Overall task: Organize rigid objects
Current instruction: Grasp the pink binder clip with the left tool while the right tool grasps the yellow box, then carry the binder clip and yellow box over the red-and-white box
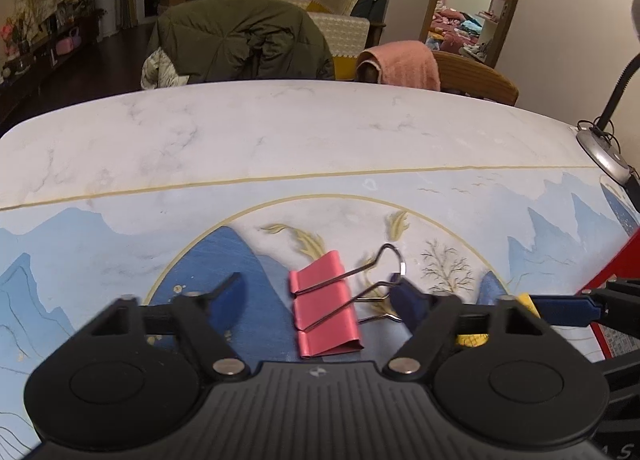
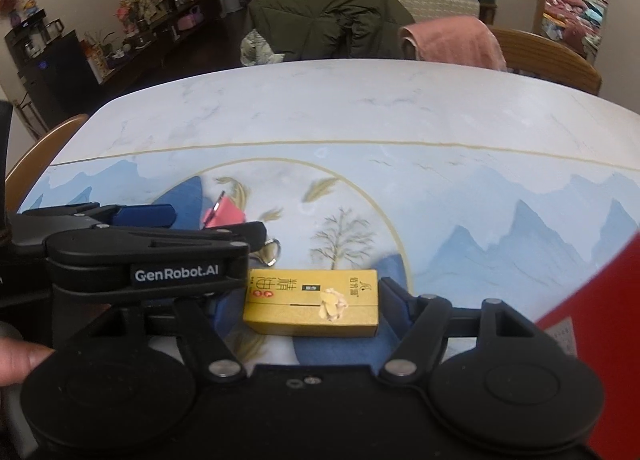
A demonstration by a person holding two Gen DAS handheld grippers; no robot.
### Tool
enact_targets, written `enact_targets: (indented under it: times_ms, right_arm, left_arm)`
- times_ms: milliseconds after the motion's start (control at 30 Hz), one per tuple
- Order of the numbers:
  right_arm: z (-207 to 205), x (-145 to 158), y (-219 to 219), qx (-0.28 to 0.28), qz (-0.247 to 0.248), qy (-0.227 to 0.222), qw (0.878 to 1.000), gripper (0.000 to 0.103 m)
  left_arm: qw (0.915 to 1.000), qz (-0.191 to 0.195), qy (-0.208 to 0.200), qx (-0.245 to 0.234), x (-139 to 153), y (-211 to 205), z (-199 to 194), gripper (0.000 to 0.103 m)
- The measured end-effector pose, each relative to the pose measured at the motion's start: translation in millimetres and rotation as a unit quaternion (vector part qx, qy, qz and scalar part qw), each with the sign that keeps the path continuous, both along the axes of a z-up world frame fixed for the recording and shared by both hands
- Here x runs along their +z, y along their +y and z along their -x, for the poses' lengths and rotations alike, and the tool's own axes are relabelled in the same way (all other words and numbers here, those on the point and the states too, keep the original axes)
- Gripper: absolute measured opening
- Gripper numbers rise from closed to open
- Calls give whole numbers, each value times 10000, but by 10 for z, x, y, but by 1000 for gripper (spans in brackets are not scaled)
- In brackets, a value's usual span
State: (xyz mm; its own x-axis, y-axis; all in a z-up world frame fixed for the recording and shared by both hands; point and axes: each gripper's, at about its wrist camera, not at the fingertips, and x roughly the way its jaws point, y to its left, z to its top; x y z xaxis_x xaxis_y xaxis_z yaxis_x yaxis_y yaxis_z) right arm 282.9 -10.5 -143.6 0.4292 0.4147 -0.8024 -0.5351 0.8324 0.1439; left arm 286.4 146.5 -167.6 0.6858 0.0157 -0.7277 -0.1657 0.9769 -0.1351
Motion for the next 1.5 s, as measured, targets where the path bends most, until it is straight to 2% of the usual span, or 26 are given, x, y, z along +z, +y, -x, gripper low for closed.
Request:
enact_targets:
  times_ms: [33,100,167,333,500,700,967,1200,1500]
  right_arm:
    - [17,0,-19,-12,-2,10,10000,70]
    - [46,-2,-49,-19,-5,28,10000,70]
    - [72,3,-77,-24,17,39,10000,70]
    - [133,18,-152,-69,90,83,9999,70]
    - [267,68,-255,-53,156,128,9998,70]
    - [467,166,-422,-45,178,276,9995,70]
    - [743,495,-708,13,66,244,9997,70]
    - [944,836,-1021,19,-116,123,9999,70]
    - [1074,1221,-1437,-5,-391,-207,9990,70]
  left_arm:
    - [10000,16,-14,-13,8,-9,1,65]
    - [10000,60,-35,-15,16,-21,7,50]
    - [9999,118,-52,-60,17,-35,17,42]
    - [9998,89,-27,-158,22,-77,40,33]
    - [9997,128,13,-189,31,-125,163,33]
    - [9990,356,71,-269,38,-210,430,33]
    - [9982,503,152,-277,158,-338,806,33]
    - [9978,557,47,-369,447,-503,1075,33]
    - [9950,464,-333,-818,1026,-966,1247,33]
